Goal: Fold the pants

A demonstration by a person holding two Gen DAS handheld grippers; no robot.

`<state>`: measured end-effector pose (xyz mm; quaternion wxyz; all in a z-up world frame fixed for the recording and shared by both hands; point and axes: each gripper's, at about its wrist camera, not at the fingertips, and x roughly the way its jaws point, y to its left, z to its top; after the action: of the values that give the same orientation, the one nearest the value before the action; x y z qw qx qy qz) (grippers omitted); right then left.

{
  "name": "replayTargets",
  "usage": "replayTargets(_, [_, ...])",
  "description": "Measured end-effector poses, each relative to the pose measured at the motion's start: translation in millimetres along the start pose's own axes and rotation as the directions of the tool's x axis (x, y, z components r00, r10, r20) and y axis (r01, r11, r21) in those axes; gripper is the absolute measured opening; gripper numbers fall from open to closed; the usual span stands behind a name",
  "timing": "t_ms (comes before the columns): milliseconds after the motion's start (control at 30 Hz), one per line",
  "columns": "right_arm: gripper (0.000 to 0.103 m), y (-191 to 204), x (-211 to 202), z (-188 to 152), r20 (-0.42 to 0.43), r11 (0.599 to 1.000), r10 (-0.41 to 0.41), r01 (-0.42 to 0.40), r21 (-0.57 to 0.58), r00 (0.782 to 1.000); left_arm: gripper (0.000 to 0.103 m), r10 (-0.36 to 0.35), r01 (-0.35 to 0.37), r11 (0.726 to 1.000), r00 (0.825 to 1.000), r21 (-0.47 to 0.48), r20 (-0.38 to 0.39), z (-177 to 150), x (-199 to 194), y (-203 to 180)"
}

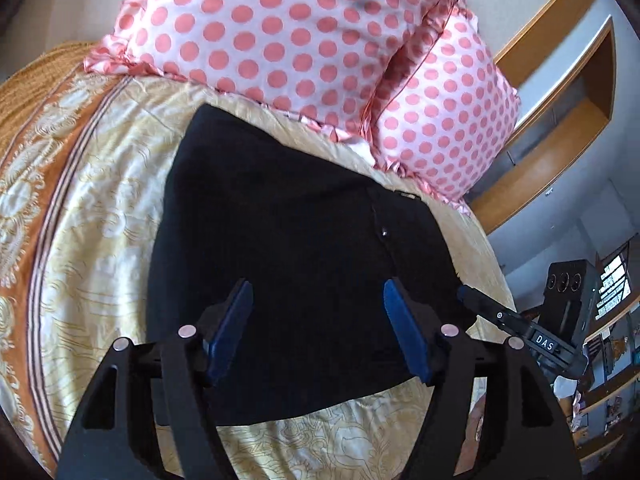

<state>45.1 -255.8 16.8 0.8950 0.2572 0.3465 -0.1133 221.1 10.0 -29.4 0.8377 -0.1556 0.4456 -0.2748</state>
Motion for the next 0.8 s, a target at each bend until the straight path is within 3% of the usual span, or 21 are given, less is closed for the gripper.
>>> replayTargets(67, [0.041,-8.2,15.6,-8.3,-0.057,0.995,-0.095,0.095,0.009,0.994,0.066,0.039,-0.040,0.999,0.997,-0.028,-0.061,-3.0,22.4,10.4])
replayTargets(233, [0.040,-31.5,19.7,-15.1,-0.047,0.992,-0.005,0.010,0.123,0.999,0.063,-0.036,0.031,0.992,0.999,-0.125,-0.040,1.0,26.1,30.8])
replayTargets(333, [0.043,-29.0,8.5,-17.9,-0.010,0.991,0.010,-0.008,0.135,1.000,0.068,-0.004,0.001,0.993,1.000,-0.115,-0.021,-4.4,13.7,25.5])
replayTargets(400, [0.064,-20.4,-9.1,-26.0,0.062,0.995,0.001,-0.007,0.103,0.998,0.086,0.055,-0.053,0.997,0.998,-0.059,0.034,-13.5,-6.0,16.2])
replayTargets(433, [0.071,-14.5,-19.5,-31.9,0.104,0.997,-0.017,0.009,0.081,0.994,0.090,0.101,-0.100,0.995,0.992,-0.020,0.075,-20.8,-18.3,9.7])
replayTargets(467, [0.081,-8.5,-29.1,-38.4,0.147,0.998,-0.043,0.035,0.056,0.988,0.093,0.142,-0.145,0.989,0.983,0.016,0.118,-27.8,-30.7,5.7])
replayTargets(533, [0.083,2.6,-40.9,-54.0,0.204,0.995,-0.103,0.104,0.004,0.973,0.101,0.227,-0.245,0.967,0.954,0.073,0.194,-45.7,-52.1,-2.6])
replayTargets(600, [0.083,11.5,-41.9,-69.5,0.218,0.984,-0.166,0.176,-0.027,0.962,0.101,0.300,-0.333,0.938,0.920,0.098,0.254,-65.9,-68.2,-7.8])
replayTargets(700, [0.083,19.3,-32.9,-95.4,0.205,0.969,-0.227,0.242,-0.050,0.952,0.101,0.393,-0.438,0.893,0.872,0.108,0.291,-96.5,-78.0,-12.3])
replayTargets(800, [0.084,25.4,-27.0,-116.3,0.208,0.954,-0.271,0.291,-0.071,0.940,0.101,0.449,-0.503,0.854,0.840,0.129,0.306,-124.1,-78.8,-14.6])
